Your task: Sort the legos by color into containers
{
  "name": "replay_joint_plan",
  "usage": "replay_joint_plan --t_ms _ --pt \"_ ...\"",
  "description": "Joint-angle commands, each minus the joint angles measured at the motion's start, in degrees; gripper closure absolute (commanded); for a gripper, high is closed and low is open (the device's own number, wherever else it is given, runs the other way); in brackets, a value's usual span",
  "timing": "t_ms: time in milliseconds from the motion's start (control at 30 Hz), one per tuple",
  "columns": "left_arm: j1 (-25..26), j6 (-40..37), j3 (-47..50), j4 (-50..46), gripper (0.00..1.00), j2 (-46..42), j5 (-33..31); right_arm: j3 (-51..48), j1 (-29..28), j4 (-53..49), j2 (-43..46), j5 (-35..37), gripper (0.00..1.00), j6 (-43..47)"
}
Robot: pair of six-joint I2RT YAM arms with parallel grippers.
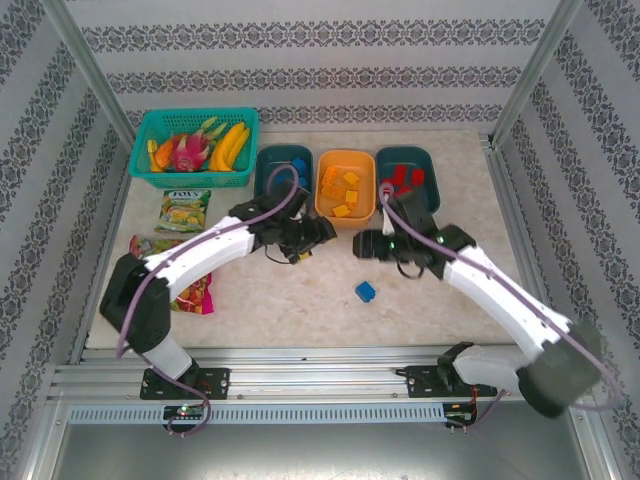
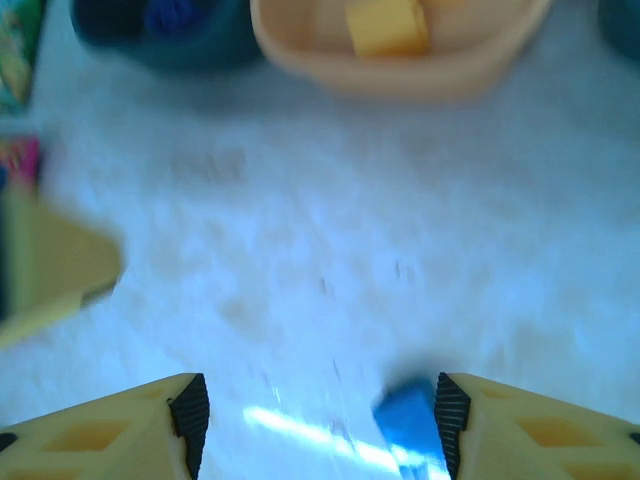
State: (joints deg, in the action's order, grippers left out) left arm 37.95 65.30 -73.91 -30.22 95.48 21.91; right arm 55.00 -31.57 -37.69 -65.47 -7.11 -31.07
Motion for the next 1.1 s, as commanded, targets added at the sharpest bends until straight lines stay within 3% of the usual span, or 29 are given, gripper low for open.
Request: replay_joint_plan --t_ms 0,300,667,933,1067 --pt "3.71 8.05 -4.83 -6.34 0.29 6.53 0.99 -6.26 -2.48 -6.25 9.27 1.88 0.34 -4.24" --pt "11.43 15.54 -15.01 -9.60 0.28 21.06 3.99 -12.11 -5.62 -17.80 24.49 1.52 0.20 -8.46" --pt "13.88 19.98 -19.95 -9.30 0.31 29.27 2.72 -13.44 -5.51 -22.50 33.01 -1.19 0.16 -10.51" --pt "14.52 20.92 -21.36 -9.33 0.53 31.31 1.76 -12.73 -3.41 -22.69 32.34 -3.05 0.16 -7.03" --pt "14.52 20.58 -21.79 -9.72 0.59 31.24 1.47 -13.03 -2.04 -22.34 32.06 -4.29 0.16 -6.07"
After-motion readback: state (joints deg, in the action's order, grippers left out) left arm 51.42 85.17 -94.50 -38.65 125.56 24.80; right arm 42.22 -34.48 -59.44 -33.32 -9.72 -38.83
